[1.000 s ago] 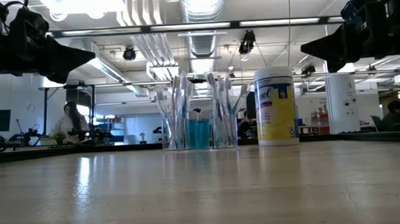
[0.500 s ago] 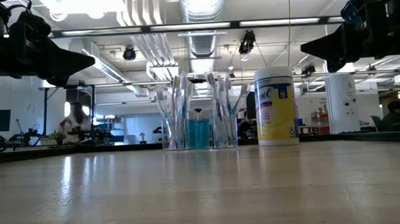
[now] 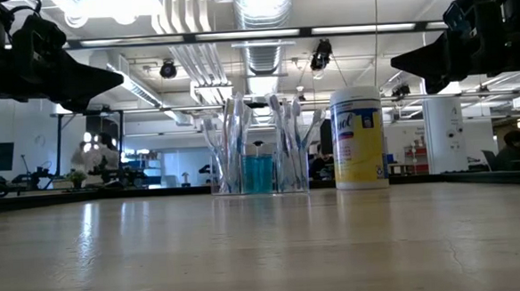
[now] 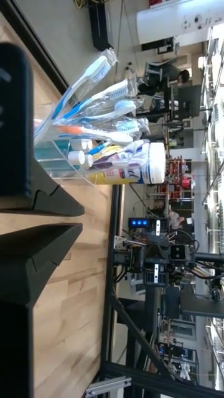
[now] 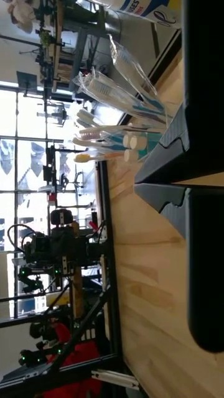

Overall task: Pick & Place toothbrushing station
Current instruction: Return to Home Position

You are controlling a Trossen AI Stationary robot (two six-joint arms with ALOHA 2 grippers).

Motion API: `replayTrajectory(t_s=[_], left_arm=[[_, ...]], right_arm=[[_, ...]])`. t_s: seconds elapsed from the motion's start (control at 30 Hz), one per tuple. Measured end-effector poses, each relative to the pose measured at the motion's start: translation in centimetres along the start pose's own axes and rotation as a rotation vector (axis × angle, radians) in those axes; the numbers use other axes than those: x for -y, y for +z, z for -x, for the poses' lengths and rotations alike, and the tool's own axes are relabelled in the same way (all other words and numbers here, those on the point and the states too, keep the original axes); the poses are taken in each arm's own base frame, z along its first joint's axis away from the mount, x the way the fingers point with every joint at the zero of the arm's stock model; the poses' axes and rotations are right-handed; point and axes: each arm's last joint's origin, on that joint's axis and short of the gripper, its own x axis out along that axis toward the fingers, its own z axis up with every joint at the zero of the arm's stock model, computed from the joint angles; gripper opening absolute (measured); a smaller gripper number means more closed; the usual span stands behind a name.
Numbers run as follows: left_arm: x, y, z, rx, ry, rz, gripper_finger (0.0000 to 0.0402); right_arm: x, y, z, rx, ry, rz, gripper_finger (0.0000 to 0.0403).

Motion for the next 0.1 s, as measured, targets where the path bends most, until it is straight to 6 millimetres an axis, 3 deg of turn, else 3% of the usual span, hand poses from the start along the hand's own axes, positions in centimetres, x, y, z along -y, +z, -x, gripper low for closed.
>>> replayTrajectory(t_s=[0.1], left_arm=[[0.0,0.0,0.0,0.0,0.0,0.0,0.0037]], right_arm=[[0.0,0.0,0.0,0.0,0.0,0.0,0.0009]])
